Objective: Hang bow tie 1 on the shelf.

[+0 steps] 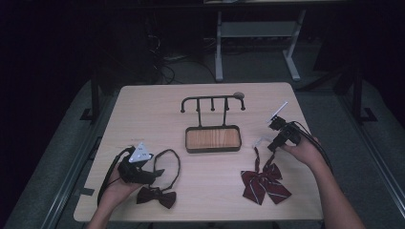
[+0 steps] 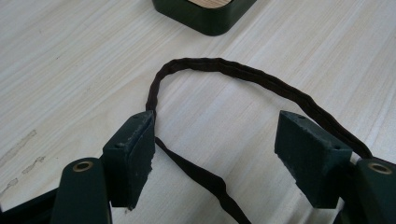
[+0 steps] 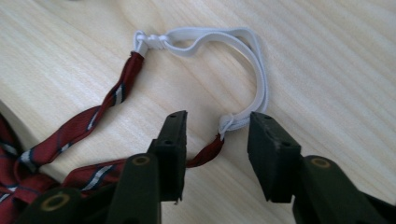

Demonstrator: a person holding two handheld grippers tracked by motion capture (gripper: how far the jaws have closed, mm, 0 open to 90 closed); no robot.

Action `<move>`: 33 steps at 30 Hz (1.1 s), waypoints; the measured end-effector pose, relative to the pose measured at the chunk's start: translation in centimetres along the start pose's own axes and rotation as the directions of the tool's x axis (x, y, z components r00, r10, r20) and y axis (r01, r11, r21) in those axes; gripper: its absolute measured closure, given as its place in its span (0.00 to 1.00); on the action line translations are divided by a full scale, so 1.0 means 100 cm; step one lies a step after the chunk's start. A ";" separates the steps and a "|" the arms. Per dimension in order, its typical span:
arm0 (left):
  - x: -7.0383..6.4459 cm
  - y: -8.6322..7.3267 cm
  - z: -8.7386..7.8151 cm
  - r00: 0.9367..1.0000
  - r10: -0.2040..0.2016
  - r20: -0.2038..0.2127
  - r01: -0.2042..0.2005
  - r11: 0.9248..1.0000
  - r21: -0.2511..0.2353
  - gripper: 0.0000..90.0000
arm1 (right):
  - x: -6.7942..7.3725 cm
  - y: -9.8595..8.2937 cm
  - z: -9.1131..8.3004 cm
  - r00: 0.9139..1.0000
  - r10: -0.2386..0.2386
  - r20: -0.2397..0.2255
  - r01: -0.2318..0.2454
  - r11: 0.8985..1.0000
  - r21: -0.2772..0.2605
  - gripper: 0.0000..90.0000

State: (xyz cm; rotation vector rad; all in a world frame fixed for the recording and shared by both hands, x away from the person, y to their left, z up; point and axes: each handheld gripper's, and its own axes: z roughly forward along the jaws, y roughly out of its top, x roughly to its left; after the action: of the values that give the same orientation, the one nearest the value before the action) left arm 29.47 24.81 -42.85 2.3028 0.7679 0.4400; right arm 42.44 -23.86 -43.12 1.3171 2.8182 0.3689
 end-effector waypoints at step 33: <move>0.000 0.000 0.000 1.000 0.002 0.001 -0.003 1.000 0.003 0.33 | 0.000 0.003 0.005 0.997 0.059 0.051 -0.061 0.997 0.042 0.62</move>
State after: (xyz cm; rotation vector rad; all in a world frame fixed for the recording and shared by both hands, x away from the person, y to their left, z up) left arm 29.50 24.83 -42.85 2.3070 0.7659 0.4391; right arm 42.72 -23.53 -43.57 1.4020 2.7668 0.2732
